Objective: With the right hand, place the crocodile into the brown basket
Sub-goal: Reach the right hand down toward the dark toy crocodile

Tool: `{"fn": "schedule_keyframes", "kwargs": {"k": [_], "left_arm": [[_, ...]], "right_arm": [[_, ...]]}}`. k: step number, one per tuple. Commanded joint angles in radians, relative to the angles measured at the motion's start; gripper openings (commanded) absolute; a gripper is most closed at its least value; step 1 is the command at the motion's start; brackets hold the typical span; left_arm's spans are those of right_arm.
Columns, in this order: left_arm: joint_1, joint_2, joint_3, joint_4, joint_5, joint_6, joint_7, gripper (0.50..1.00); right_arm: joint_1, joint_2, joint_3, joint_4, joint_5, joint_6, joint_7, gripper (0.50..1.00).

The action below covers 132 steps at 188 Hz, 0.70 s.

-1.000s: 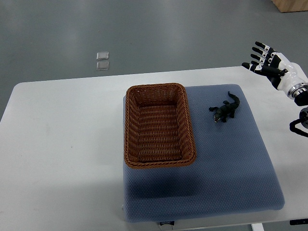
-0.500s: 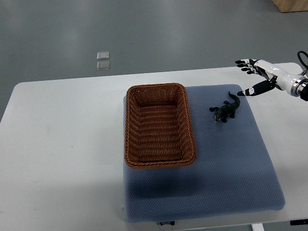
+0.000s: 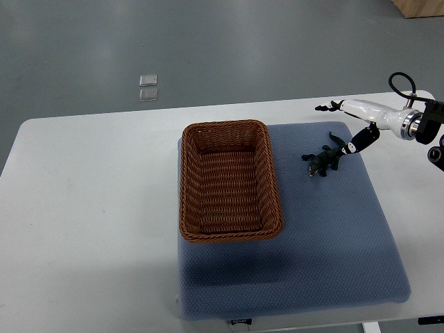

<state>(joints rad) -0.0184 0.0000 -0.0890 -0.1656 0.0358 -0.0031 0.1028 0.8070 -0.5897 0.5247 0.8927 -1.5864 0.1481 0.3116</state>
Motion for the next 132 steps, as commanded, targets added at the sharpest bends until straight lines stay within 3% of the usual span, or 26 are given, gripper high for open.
{"fn": "schedule_keyframes", "kwargs": {"k": [1, 51, 132], "left_arm": [[0.000, 0.000, 0.000, 0.000, 0.001, 0.000, 0.000, 1.000], [0.000, 0.000, 0.000, 0.000, 0.001, 0.000, 0.000, 1.000], [0.000, 0.000, 0.000, 0.000, -0.001, 0.000, 0.000, 1.000]], "right_arm": [[0.026, -0.007, -0.101, 0.003, -0.020, -0.053, 0.003, 0.928], [0.046, -0.019, -0.276, 0.002, -0.046, -0.177, 0.011, 0.928], [0.047, -0.005, -0.335, -0.017, -0.073, -0.257, 0.009, 0.901]]}}
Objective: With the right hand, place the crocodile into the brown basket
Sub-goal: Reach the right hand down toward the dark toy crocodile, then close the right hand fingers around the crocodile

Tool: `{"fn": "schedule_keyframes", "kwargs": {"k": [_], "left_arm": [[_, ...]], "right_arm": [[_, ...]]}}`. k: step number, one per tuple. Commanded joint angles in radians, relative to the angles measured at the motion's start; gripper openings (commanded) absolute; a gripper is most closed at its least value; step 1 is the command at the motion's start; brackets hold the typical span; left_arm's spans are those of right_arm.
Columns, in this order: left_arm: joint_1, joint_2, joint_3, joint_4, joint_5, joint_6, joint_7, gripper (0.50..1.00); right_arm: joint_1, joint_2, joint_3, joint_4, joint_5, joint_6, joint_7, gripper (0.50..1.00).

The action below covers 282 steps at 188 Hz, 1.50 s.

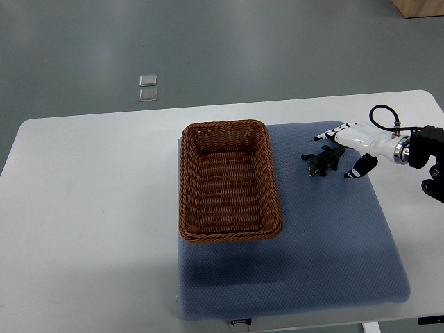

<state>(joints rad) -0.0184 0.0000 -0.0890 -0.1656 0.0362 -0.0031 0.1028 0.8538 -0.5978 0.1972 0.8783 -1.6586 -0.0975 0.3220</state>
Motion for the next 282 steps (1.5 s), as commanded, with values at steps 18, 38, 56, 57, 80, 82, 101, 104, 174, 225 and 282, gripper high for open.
{"fn": "schedule_keyframes", "kwargs": {"k": [18, 38, 56, 57, 80, 82, 101, 104, 174, 225, 282], "left_arm": [[0.000, 0.000, 0.000, 0.000, -0.001, 0.000, 0.000, 1.000], [0.000, 0.000, 0.000, 0.000, -0.001, 0.000, 0.000, 1.000], [0.000, 0.000, 0.000, 0.000, -0.001, 0.000, 0.000, 1.000], [0.000, 0.000, 0.000, 0.000, -0.001, 0.000, 0.000, 1.000], [0.000, 0.000, 0.000, 0.000, -0.001, 0.000, 0.000, 1.000], [0.000, 0.000, 0.000, 0.000, 0.001, 0.000, 0.000, 1.000], [0.000, 0.000, 0.000, 0.000, -0.001, 0.000, 0.000, 1.000], [0.000, 0.000, 0.000, 0.000, -0.001, 0.000, 0.000, 1.000], [0.000, 0.000, 0.000, 0.000, 0.001, 0.000, 0.000, 1.000], [0.000, 0.000, 0.000, 0.000, -0.001, 0.000, 0.000, 1.000], [0.000, 0.000, 0.000, 0.000, -0.001, 0.000, 0.000, 1.000]], "right_arm": [[0.013, 0.006, -0.024, -0.009, -0.003, -0.019, -0.001, 0.901], [0.024, 0.006, -0.051, -0.010, -0.004, -0.021, -0.001, 0.895], [0.034, 0.006, -0.055, -0.010, -0.004, -0.021, -0.003, 0.887], [0.036, 0.006, -0.055, -0.010, -0.006, -0.021, -0.001, 0.887], [0.042, 0.007, -0.065, -0.010, -0.018, -0.021, -0.001, 0.872], [0.042, 0.007, -0.067, -0.010, -0.020, -0.021, -0.001, 0.872], [0.056, 0.009, -0.088, -0.010, -0.023, -0.021, 0.000, 0.862], [0.057, 0.009, -0.094, -0.010, -0.024, -0.021, 0.000, 0.858], [0.087, 0.027, -0.131, -0.010, -0.024, -0.021, 0.002, 0.844], [0.103, 0.047, -0.165, -0.036, -0.043, -0.021, -0.001, 0.838], [0.105, 0.050, -0.174, -0.059, -0.069, -0.019, -0.001, 0.832]]}}
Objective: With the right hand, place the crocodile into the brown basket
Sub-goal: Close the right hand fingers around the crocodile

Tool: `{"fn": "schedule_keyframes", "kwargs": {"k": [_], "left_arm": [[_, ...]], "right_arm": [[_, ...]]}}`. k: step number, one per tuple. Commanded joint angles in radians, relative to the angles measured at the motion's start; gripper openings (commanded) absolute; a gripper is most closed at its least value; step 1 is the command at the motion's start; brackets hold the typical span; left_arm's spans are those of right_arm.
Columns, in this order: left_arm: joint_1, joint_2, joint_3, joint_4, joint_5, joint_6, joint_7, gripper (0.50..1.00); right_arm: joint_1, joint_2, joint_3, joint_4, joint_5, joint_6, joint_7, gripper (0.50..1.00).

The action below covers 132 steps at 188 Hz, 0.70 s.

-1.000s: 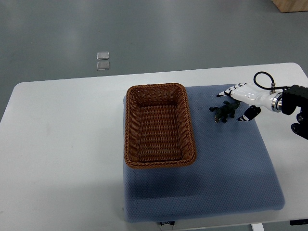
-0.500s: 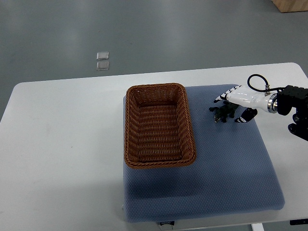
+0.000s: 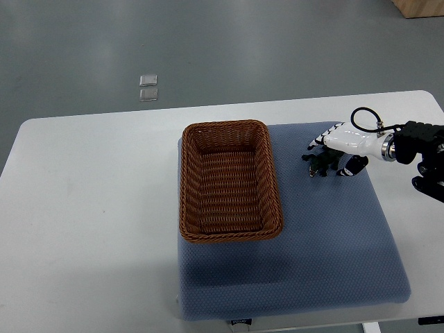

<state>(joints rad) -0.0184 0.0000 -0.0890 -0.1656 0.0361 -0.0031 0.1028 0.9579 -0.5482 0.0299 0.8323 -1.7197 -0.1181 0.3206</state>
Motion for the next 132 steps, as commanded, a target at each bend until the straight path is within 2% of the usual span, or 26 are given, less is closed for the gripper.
{"fn": "schedule_keyframes", "kwargs": {"k": [1, 132], "left_arm": [[0.000, 0.000, 0.000, 0.000, -0.001, 0.000, 0.000, 1.000], [0.000, 0.000, 0.000, 0.000, -0.001, 0.000, 0.000, 1.000]], "right_arm": [[0.001, 0.001, -0.007, -0.013, -0.008, 0.001, 0.000, 0.832], [-0.001, 0.016, -0.021, -0.038, -0.012, 0.001, -0.005, 0.764]]}}
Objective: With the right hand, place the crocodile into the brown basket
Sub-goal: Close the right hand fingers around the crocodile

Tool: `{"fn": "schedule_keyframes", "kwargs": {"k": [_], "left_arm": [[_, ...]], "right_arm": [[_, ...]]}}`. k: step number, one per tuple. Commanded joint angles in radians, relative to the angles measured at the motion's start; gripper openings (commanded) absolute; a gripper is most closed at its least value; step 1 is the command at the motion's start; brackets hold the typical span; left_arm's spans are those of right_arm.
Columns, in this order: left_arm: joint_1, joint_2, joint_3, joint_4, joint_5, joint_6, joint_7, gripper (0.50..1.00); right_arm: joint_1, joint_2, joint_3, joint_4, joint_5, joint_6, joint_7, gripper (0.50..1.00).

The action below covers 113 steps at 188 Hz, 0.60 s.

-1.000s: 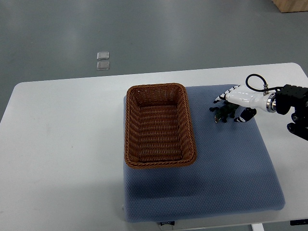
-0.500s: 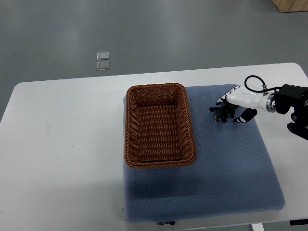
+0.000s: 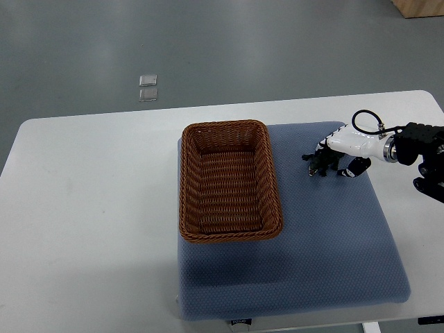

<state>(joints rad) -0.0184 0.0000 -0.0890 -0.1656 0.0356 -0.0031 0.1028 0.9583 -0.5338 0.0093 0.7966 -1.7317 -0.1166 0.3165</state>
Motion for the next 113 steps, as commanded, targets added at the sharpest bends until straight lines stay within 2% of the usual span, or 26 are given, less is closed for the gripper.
{"fn": "schedule_keyframes", "kwargs": {"k": [1, 13, 38, 44, 59, 82, 113], "left_arm": [[0.000, 0.000, 0.000, 0.000, 0.000, 0.000, 0.000, 1.000], [0.000, 0.000, 0.000, 0.000, 0.001, 0.000, 0.000, 1.000], [0.000, 0.000, 0.000, 0.000, 0.001, 0.000, 0.000, 1.000], [0.000, 0.000, 0.000, 0.000, 0.001, 0.000, 0.000, 1.000], [0.000, 0.000, 0.000, 0.000, 0.001, 0.000, 0.000, 1.000], [0.000, 0.000, 0.000, 0.000, 0.000, 0.000, 0.000, 1.000], [0.000, 0.000, 0.000, 0.000, 0.000, 0.000, 0.000, 1.000]], "right_arm": [[-0.001, 0.002, 0.000, -0.002, 0.000, 0.000, -0.001, 0.764], [-0.001, 0.002, 0.000, -0.002, 0.000, 0.000, -0.001, 0.756], [0.000, 0.002, 0.000, -0.004, 0.001, -0.002, -0.001, 0.705], [0.000, 0.002, 0.000, -0.004, 0.001, -0.002, -0.001, 0.676], [0.000, 0.000, 0.001, -0.005, 0.001, -0.005, -0.002, 0.568], [0.000, -0.003, 0.001, -0.007, 0.003, -0.025, -0.002, 0.503], [0.000, -0.011, 0.008, -0.007, 0.004, -0.031, -0.002, 0.500]]}}
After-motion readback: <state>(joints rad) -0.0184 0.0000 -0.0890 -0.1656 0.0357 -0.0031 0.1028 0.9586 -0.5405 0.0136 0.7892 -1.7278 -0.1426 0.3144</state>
